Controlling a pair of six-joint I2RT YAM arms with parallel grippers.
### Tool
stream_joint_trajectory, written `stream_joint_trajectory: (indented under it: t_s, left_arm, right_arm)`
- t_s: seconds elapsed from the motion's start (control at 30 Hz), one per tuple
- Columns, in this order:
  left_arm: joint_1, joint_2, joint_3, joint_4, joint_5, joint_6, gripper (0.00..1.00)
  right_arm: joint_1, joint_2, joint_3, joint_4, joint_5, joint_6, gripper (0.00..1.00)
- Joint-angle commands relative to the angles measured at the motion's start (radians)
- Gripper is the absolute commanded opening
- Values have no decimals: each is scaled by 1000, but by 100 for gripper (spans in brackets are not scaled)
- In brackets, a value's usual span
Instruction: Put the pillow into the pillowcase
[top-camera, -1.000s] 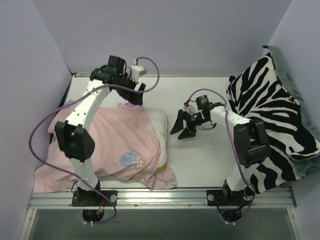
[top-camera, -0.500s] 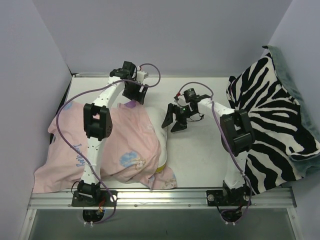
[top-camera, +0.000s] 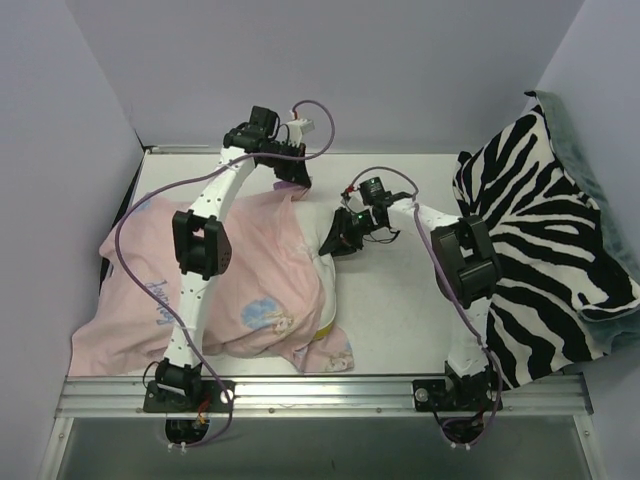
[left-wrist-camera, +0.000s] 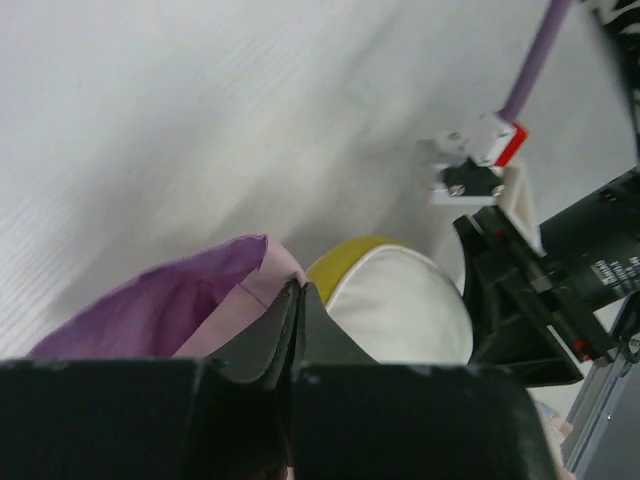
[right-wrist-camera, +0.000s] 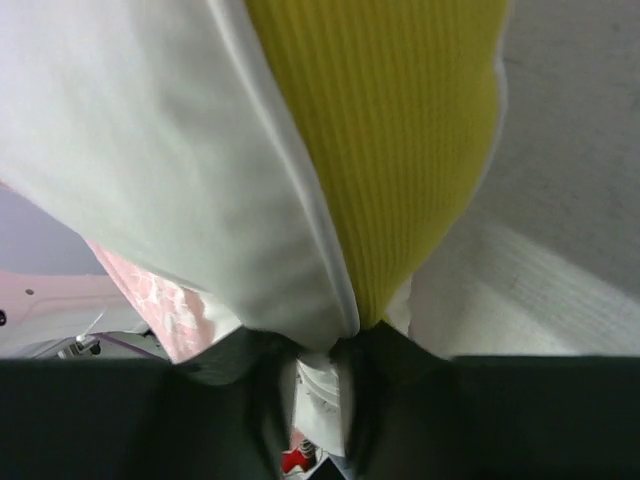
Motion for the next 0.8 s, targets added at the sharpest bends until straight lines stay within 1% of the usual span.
stream_joint_trajectory:
  t_s: [0.0, 0.03, 0.07, 0.1, 0.13, 0.17, 0.23, 0.27, 0.33, 0.37, 0.4, 0.43, 0.47, 0.5, 0.53, 0.57, 0.6, 0.63, 0.67, 0.7, 0.73, 0.77]
  left_arm:
    - [-52, -140, 92, 221, 192, -75, 0]
    - [-63, -197, 95, 255, 186, -75, 0]
    - [-72, -228, 98, 295, 177, -115, 0]
    - [-95, -258, 103, 368, 133, -120, 0]
    - [-106, -320, 104, 407, 102, -126, 0]
    - [-117, -349, 106, 489, 76, -132, 0]
    - [-134, -426, 118, 569, 5, -137, 0]
    - [-141, -447, 129, 624, -16, -120, 0]
    - [-167, -507, 164, 646, -64, -86, 0]
    - [-177, -533, 164, 642, -76, 2, 0]
    - [-186, -564, 123, 634, -89, 36, 0]
    - [-194, -645, 71, 627, -102, 59, 0]
    - [-194, -692, 14, 607, -121, 70, 0]
    - [-195, -746, -49, 587, -122, 84, 0]
    - [-198, -870, -227, 562, -130, 104, 0]
    - [-213, -942, -333, 545, -179, 135, 0]
    - [-221, -1022, -474, 545, -216, 139, 0]
    - [-224, -1172, -699, 541, -228, 141, 0]
    - [-252, -1243, -814, 518, -227, 188, 0]
    - [-284, -1307, -907, 433, -259, 216, 0]
    - [-308, -1417, -990, 391, -270, 227, 0]
    - [-324, -1461, -1160, 349, -256, 244, 0]
  right_arm:
    - [9, -151, 59, 31, -35, -7, 15]
    - [9, -195, 71, 31, 1, -50, 13]
    - [12, -217, 87, 31, 21, -85, 9]
    - [14, -234, 107, 23, 50, -119, 8]
    - [14, -261, 165, 19, 101, -191, 7]
    - [14, -263, 200, 9, 136, -229, 4]
    - [11, -266, 316, -36, 199, -308, 1]
    - [9, -266, 353, -44, 248, -376, 0]
    - [6, -274, 412, -52, 303, -461, 0]
    - [9, -277, 455, -52, 348, -559, 0]
    - [14, -295, 464, -49, 374, -610, 0]
    - [15, -304, 466, -46, 393, -665, 0]
    - [20, -318, 443, -43, 402, -732, 1]
    - [20, -350, 411, -29, 438, -847, 1]
    - [19, -370, 368, -3, 455, -909, 1]
    - [14, -393, 322, 24, 463, -968, 2]
    - [8, -442, 188, 102, 486, -1100, 4]
    - [9, -467, 123, 147, 505, -1156, 6]
    - [8, -488, 52, 190, 515, -1206, 11]
    - [8, -520, -44, 250, 522, -1257, 14]
    - [11, -534, -87, 253, 517, -1315, 17]
    - [15, -548, -124, 249, 511, -1340, 23]
